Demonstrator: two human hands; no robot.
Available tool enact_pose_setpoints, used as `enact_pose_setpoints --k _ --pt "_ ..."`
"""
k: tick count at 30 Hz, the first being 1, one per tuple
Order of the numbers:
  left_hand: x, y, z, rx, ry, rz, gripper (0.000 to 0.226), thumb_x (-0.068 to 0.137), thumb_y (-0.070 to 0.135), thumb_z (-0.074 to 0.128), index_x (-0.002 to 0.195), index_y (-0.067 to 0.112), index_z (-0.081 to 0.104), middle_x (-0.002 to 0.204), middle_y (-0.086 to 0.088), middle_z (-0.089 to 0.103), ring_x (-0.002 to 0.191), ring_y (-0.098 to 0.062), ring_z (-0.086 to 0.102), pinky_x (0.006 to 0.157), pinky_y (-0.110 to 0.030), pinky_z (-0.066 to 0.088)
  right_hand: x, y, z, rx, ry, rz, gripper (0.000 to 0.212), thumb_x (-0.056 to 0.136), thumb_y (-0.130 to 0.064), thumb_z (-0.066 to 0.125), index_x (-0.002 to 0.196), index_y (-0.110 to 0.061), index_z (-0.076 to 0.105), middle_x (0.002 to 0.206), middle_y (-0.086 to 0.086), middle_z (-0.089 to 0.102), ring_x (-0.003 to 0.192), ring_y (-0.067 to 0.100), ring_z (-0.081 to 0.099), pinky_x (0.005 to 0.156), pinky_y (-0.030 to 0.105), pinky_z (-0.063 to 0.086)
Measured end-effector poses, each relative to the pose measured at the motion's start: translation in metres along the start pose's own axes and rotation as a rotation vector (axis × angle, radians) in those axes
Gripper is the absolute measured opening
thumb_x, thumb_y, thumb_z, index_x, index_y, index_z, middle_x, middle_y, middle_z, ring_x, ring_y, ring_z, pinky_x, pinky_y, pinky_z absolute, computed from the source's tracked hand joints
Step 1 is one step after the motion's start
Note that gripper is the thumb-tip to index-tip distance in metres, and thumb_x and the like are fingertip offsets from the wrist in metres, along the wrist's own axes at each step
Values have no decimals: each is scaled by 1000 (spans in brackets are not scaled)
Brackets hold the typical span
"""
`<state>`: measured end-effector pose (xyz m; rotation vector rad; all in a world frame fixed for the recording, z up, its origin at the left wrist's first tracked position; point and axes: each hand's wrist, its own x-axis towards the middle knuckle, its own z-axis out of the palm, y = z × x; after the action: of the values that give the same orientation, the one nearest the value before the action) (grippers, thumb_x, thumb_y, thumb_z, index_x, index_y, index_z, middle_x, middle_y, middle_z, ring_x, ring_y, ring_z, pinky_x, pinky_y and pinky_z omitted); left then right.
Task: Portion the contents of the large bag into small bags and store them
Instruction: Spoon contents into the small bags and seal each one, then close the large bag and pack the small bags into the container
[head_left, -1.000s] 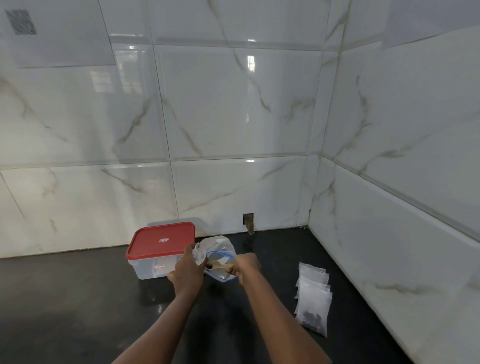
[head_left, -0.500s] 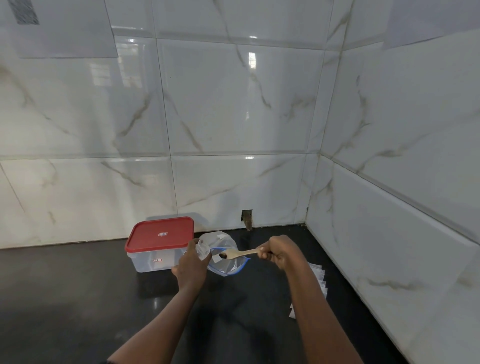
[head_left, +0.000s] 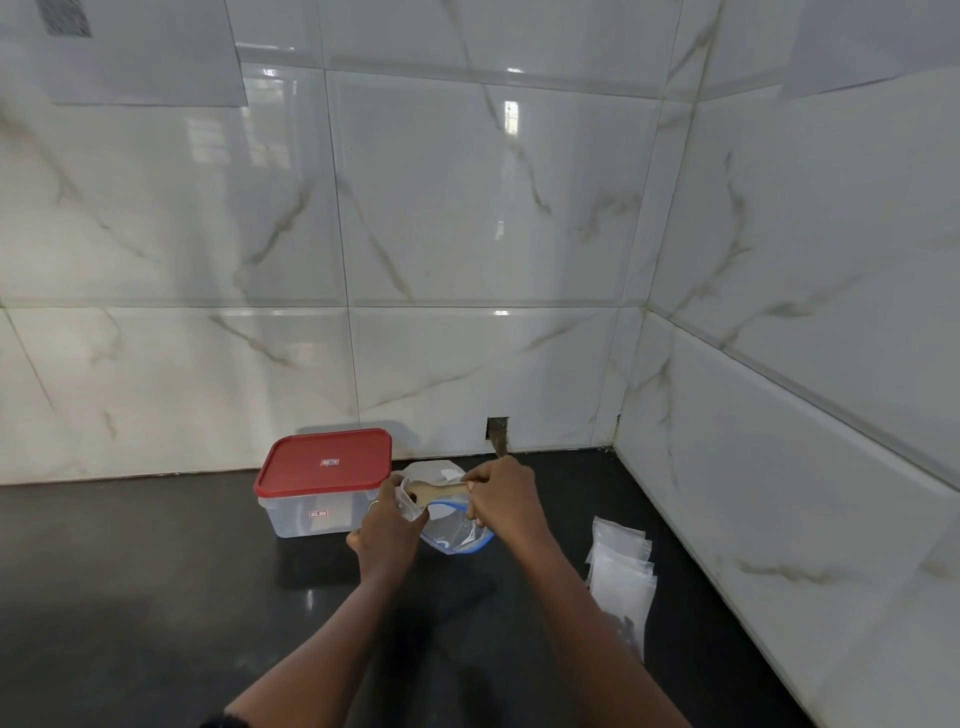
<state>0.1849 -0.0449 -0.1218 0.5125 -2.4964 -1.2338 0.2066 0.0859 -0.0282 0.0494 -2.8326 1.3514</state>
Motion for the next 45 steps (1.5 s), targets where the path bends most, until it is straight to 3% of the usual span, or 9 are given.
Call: enact_pose_setpoints --k 4,12,18,25,31,36,39,42,45 --pt "3 1 1 -3 20 -13 54 81 24 70 129 22 46 118 -8 64 110 -31 59 97 -51 38 -1 0 8 -218 23 -165 32 96 -8 48 126 -11 61 122 10 63 103 19 63 96 25 50" --pt "8 -4 8 -52 32 -23 49 85 27 65 130 22 44 115 -6 65 106 -29 60 98 -50 37 -2 6 5 -450 16 -388 40 92 -3 52 131 -11 56 122 11 61 108 20 59 92 22 46" --pt "11 -8 8 -45 -14 -49 47 86 29 64 128 22 43 121 -5 62 111 -29 57 103 -52 31 4 43 -2 -123 346 -68 31 96 -11 49 125 -9 60 109 9 67 92 14 65 79 15 50" --pt "24 -16 11 65 -206 0 60 81 30 70 130 24 36 128 -1 55 119 -25 52 106 -54 28 4 119 50 -315 414 41 36 87 3 59 123 0 60 123 18 63 103 24 68 88 28 54" --pt "18 -16 6 -7 -113 7 71 76 29 74 133 19 33 135 -4 48 124 -26 47 110 -53 24 -10 137 63 -498 109 3 54 101 -4 35 151 -9 16 157 8 18 128 15 49 110 23 34" --pt "6 0 -5 -82 41 82 79 72 22 78 136 12 32 137 -9 46 126 -29 45 109 -48 30 -5 147 76 -611 29 36 53 100 -2 30 150 -7 17 158 10 16 139 21 35 114 29 29" --pt "-5 17 -9 -211 -63 139 90 72 22 78 142 13 22 143 -9 36 130 -28 38 108 -43 34 -1 146 79 -656 -13 77 48 101 -10 33 148 -10 26 157 6 18 146 25 17 118 39 17" --pt "-17 34 -9 -459 -369 10 115 57 62 76 145 25 12 150 -6 24 135 -30 32 110 -50 32 -1 129 73 -477 71 75 38 101 -23 40 138 -19 46 153 1 30 144 25 23 117 41 20" --pt "-28 41 -1 -775 -528 -214 109 59 84 53 144 21 25 144 -13 37 126 -32 44 107 -51 35 -15 95 54 160 237 32 29 98 -26 48 122 -20 62 120 0 65 109 8 60 90 14 47"
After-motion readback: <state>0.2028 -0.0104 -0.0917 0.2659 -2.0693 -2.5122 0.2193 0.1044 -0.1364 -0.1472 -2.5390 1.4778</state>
